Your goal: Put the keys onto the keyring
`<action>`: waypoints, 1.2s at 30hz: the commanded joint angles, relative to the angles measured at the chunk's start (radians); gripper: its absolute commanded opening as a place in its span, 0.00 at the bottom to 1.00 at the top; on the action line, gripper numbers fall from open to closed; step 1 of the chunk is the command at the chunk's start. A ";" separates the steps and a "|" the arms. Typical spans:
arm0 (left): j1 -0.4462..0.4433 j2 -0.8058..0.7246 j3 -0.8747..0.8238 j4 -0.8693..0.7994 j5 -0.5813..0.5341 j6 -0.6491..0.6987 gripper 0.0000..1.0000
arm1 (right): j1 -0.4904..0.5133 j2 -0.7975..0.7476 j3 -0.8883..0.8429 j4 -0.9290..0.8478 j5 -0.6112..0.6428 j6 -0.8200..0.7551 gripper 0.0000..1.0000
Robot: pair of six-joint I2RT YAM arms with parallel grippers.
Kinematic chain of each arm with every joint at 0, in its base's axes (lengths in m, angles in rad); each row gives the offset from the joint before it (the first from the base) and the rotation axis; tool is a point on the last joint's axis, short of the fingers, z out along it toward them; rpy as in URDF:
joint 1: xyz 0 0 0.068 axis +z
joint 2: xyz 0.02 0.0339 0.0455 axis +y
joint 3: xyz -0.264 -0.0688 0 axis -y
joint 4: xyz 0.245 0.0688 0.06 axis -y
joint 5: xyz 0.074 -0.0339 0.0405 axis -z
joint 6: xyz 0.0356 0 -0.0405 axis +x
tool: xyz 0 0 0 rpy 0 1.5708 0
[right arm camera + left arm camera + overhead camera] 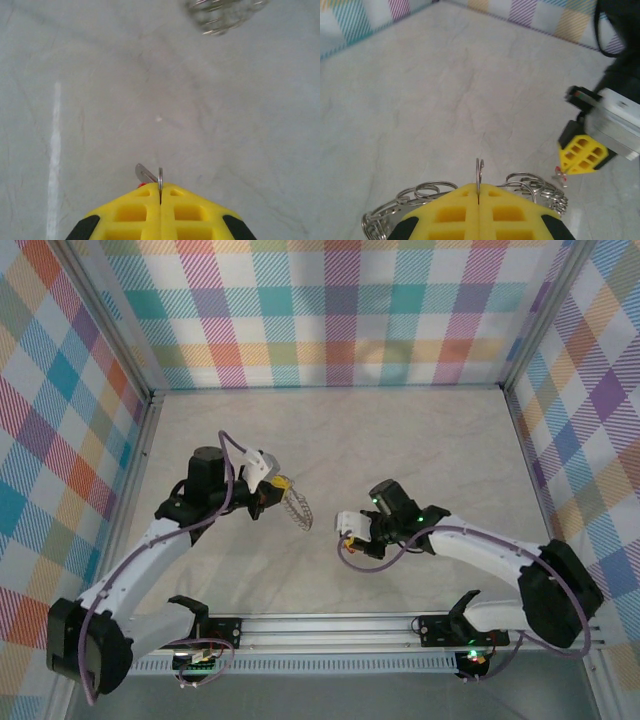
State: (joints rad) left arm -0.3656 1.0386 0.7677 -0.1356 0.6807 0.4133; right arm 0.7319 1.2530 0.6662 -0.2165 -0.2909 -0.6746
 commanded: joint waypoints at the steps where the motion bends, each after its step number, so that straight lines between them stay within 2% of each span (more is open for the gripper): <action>1: -0.038 -0.051 -0.006 0.074 0.006 0.088 0.00 | -0.009 -0.069 -0.019 0.177 0.007 0.218 0.00; 7: -0.114 0.003 0.072 -0.076 -0.014 0.275 0.00 | -0.002 -0.079 0.059 0.246 0.022 0.373 0.00; 11: -0.148 0.044 0.107 -0.123 -0.037 0.335 0.00 | -0.001 -0.085 0.088 0.281 0.033 0.387 0.00; 15: -0.182 0.059 0.101 -0.087 -0.116 0.313 0.00 | 0.000 -0.083 0.131 0.237 -0.038 0.358 0.00; 18: -0.207 0.073 0.091 -0.056 -0.148 0.287 0.00 | 0.009 -0.070 0.135 0.262 -0.065 0.397 0.00; 24: -0.240 0.084 0.064 -0.005 -0.187 0.240 0.00 | 0.041 -0.039 0.150 0.311 -0.060 0.429 0.00; 36: -0.243 0.111 0.087 -0.038 -0.193 0.229 0.00 | 0.060 -0.034 0.139 0.337 -0.047 0.473 0.00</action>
State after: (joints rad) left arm -0.5957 1.1549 0.8345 -0.1890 0.4831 0.6468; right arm 0.7853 1.2167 0.7815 0.0753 -0.3264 -0.2348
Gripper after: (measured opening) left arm 0.049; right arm 0.050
